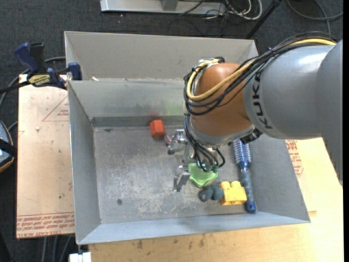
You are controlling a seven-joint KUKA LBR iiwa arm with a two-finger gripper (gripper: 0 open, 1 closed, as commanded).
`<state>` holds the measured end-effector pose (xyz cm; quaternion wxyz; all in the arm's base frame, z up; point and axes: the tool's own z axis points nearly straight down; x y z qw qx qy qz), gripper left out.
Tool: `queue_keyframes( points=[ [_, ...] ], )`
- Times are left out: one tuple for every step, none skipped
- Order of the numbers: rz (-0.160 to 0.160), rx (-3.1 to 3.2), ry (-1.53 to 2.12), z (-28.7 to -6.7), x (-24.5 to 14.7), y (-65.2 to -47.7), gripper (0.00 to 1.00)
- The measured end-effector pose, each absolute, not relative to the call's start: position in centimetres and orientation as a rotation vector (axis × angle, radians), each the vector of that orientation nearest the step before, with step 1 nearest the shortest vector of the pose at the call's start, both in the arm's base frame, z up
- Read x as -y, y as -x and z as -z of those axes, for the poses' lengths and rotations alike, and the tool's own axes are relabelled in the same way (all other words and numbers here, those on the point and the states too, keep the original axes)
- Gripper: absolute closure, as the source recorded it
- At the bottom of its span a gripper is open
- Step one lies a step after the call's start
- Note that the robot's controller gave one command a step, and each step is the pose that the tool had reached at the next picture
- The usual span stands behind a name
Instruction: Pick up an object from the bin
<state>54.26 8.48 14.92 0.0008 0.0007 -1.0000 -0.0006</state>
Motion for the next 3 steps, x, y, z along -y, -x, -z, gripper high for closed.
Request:
queue_keyframes(
  points=[
    [-0.004,3.131,-0.256,-12.7,0.8,-54.3,0.00],
    [0.001,3.109,-0.515,-7.9,2.0,-59.7,0.00],
    [0.000,3.103,-0.512,-8.1,2.1,-59.6,1.00]
  ],
)
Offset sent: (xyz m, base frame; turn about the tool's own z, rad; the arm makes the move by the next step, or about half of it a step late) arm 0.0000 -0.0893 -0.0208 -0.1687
